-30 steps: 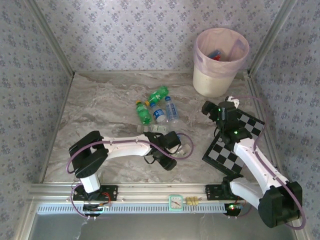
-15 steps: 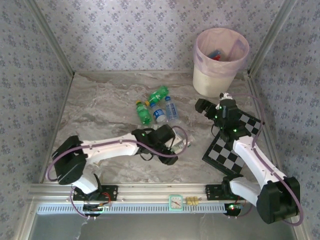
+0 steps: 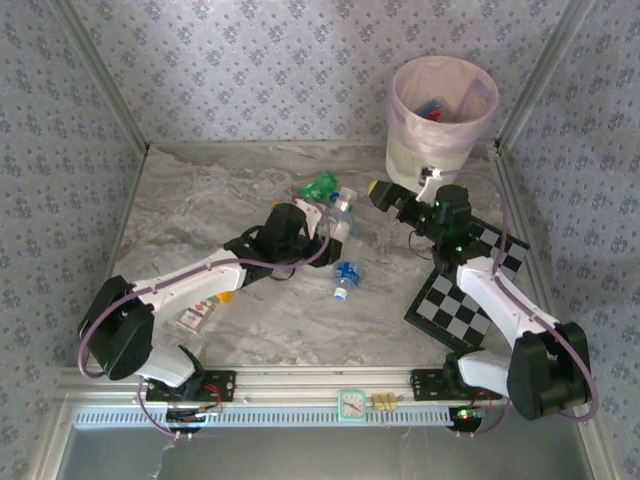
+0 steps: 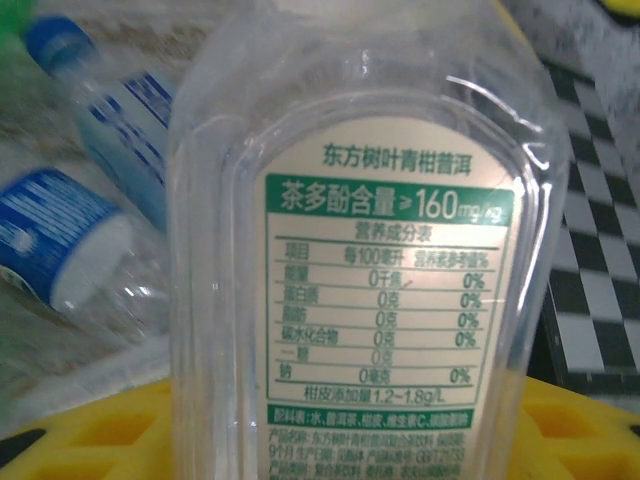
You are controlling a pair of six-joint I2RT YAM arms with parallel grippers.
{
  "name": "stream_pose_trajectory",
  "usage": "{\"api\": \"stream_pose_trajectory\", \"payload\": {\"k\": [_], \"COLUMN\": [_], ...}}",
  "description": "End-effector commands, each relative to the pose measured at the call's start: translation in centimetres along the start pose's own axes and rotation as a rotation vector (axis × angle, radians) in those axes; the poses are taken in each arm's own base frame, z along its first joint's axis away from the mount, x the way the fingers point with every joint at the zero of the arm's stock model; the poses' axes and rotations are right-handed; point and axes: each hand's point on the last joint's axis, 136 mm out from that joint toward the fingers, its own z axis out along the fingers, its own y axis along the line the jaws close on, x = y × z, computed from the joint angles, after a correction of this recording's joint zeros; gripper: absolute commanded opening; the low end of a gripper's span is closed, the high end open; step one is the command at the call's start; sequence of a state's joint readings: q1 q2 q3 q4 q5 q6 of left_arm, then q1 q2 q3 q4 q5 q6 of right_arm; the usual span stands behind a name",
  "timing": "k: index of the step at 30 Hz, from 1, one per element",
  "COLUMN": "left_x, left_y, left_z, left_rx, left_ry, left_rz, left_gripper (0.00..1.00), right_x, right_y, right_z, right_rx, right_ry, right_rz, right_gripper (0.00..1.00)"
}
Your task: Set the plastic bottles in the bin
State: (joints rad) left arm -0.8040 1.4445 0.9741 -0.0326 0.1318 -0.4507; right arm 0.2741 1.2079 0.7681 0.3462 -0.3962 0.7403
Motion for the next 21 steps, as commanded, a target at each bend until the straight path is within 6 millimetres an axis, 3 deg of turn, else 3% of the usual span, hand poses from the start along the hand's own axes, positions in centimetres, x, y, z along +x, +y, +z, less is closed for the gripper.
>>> {"api": "stream_pose_trajectory", "payload": {"k": [1,5,13,21], "left_x": [-4.6,-5.4,-5.3,-5.6], "left_y": [-0.1,0.2,-0.2,0.0], "left_z": [-1.4,-1.9,-2.8,-3.5], "left_rx": [0.026,0.051,0.081,0.064], "left_ry": [-0.157,-0.191,-0.218,-0.234], "left_rz": [-0.039,-0.053,-0.031,-0.021], "left_gripper": [0.56,0.56,0.57,0.58], "right_x": [-0.7,1.1,4.3,6.7], "right_y": [4.8,6.4,8.7,9.1], "right_z": [0.8,2.4,5.6,7.1], "right_rx": [-0.183,-0.252,-0.356,-0.374], "right_ry": [0.016,0.081,0.228,0.321], "right_rz": [-0.045,-0.062,-0.057,-0.050], "right_gripper": [1.00,1.00,0.96,0.89]}}
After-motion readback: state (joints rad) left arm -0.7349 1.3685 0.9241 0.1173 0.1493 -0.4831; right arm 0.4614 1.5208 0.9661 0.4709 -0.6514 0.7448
